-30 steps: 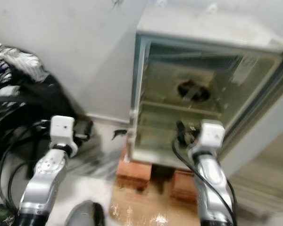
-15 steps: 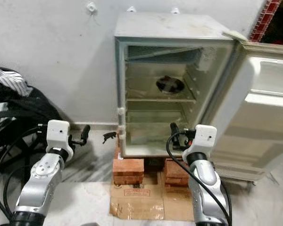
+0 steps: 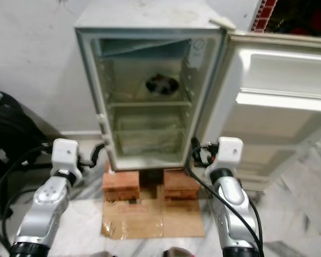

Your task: Restocking fridge

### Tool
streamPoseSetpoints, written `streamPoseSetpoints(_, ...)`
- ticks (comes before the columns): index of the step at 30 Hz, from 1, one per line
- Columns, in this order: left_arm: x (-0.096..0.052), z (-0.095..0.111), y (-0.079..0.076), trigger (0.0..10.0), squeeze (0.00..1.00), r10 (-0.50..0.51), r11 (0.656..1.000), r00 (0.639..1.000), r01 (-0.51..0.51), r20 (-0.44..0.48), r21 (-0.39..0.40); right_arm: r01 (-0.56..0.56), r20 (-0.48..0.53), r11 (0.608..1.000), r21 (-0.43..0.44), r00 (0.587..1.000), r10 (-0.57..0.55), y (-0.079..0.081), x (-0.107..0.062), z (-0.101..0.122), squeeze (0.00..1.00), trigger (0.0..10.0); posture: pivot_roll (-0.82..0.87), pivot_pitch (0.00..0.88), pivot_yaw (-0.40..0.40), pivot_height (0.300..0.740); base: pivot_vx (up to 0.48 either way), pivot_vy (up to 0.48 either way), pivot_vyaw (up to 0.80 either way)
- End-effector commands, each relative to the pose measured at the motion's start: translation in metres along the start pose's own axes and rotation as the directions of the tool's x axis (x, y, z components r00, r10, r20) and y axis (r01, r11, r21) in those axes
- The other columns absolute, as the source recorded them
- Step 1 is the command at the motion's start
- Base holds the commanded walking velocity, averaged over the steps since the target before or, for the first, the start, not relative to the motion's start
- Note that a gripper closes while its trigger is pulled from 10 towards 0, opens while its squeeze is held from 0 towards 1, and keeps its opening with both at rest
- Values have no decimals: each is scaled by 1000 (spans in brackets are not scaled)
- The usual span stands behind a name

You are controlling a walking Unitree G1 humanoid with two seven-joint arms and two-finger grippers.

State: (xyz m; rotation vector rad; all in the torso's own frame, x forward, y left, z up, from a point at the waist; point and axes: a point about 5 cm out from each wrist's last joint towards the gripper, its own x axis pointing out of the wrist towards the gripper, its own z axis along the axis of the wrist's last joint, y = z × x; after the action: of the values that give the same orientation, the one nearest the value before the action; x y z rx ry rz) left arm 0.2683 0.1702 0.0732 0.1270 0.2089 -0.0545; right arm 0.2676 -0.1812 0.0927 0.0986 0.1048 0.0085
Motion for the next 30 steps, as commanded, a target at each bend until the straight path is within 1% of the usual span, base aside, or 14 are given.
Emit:
streamPoseSetpoints(1,2,4,-12,10000,0,-28,1000,1000,28,11,10,44,-29,999,-11,999,-44,-13,-4,-5,0,10000,-30,15,-8,740,0,-450,-700)
streamPoseSetpoints(3,2,5,-12,10000,0,-30,999,999,29,13,12,44,-29,999,-12,999,-44,-13,-4,-5,0,10000,-30,17,-8,740,0,-454,-444)
streamPoseSetpoints(8,1,4,-12,10000,0,-26,999,1000,26,3,25,34,-39,999,-18,999,-35,-11,-2,-6,0,10000,-22,18,-12,740,0,-454,0)
streamPoseSetpoints(12,0,5,-12,10000,0,-23,1000,1000,23,4,20,18,-34,999,-27,999,-19,-8,0,-4,0,10000,-20,18,-13,740,0,-454,0)
streamPoseSetpoints(22,-1,4,-12,10000,0,-22,1000,1000,22,-4,22,8,-34,1000,-27,999,-9,-10,3,-3,0,10000,-18,19,-12,740,0,-454,0)
streamPoseSetpoints(23,0,3,-11,10000,0,-15,1000,1000,16,-10,23,-23,-21,999,-36,1000,22,-8,5,0,0,10000,-19,18,-11,740,244,-412,0)
streamPoseSetpoints(25,0,2,-9,10000,0,-8,1000,1000,9,-16,29,-33,-10,998,-48,999,32,-7,5,2,0,10000,-20,17,-10,740,337,-337,800)
streamPoseSetpoints(30,1,1,-8,10000,0,-2,999,1000,3,-24,34,-26,-9,999,-47,1000,25,-7,6,2,0,10000,-21,16,-9,740,346,-329,800)
